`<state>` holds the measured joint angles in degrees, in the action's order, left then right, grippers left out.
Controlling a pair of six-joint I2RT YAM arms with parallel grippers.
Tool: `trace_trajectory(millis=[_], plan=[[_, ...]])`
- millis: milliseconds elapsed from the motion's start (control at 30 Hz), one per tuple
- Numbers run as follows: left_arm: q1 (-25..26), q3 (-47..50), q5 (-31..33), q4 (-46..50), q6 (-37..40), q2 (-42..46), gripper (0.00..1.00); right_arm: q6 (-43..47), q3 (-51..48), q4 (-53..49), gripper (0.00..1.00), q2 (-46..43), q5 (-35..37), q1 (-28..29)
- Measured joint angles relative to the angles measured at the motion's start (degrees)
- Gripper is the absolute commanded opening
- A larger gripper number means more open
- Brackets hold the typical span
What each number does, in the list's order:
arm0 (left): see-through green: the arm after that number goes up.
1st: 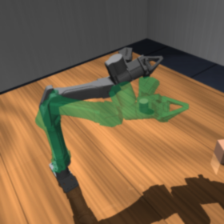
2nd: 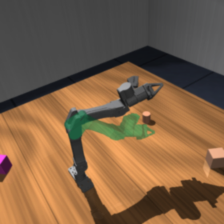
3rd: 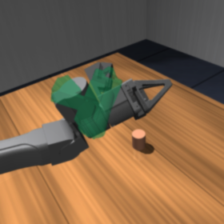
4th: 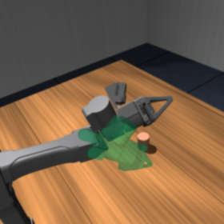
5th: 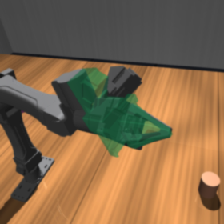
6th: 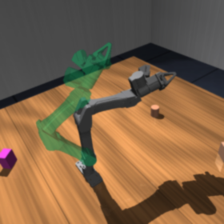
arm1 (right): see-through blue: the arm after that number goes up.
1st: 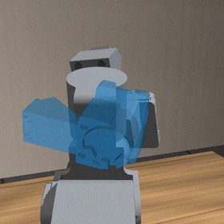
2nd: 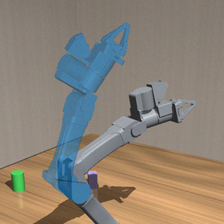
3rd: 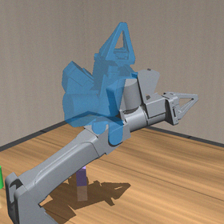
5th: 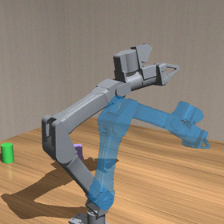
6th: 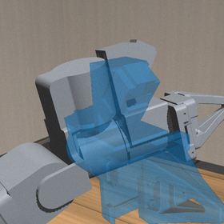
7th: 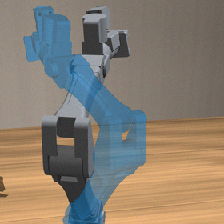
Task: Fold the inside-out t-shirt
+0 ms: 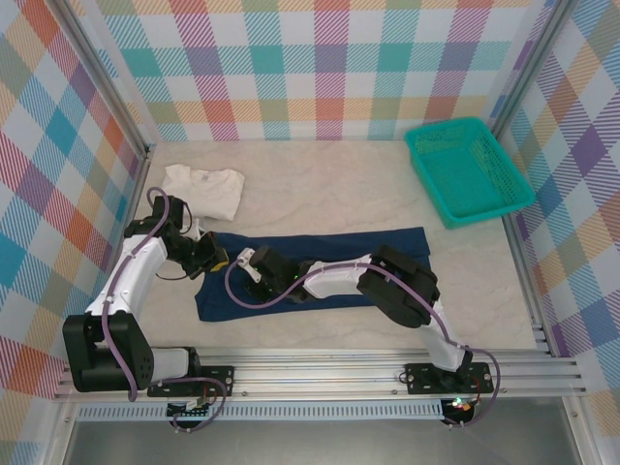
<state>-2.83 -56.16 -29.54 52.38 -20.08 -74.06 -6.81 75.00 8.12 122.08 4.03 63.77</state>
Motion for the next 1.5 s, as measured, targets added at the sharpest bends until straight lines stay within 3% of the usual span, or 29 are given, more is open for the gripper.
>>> trace_trajectory(millis=[267,567,833,1267,1400,1500], plan=[[0.0,0.0,0.02,0.0,0.0,0.0,0.0,-0.76,-0.48,-0.35,0.0,-1.18,-0.9,-0.17],[0.0,0.0,0.0,0.0,0.0,0.0,0.0,-2.43,-2.86,-0.61,0.0,-6.86,-3.04,-0.44],[0.0,0.15,0.22,0.0,-0.02,0.0,0.0,-3.52,-10.01,-1.81,0.0,-13.44,-5.53,-0.44],[0.0,7.13,2.45,-0.02,-0.04,0.0,0.0,-3.93,-15.21,-4.0,0.0,-18.05,-7.13,-0.44],[0.0,8.48,2.71,0.04,-0.07,0.0,0.06,-3.87,-15.52,-4.98,0.0,-18.14,-7.1,-0.5],[0.0,8.5,3.26,0.04,-0.15,0.0,0.19,-3.48,-15.78,-5.62,0.0,-18.4,-7.1,-0.87]])
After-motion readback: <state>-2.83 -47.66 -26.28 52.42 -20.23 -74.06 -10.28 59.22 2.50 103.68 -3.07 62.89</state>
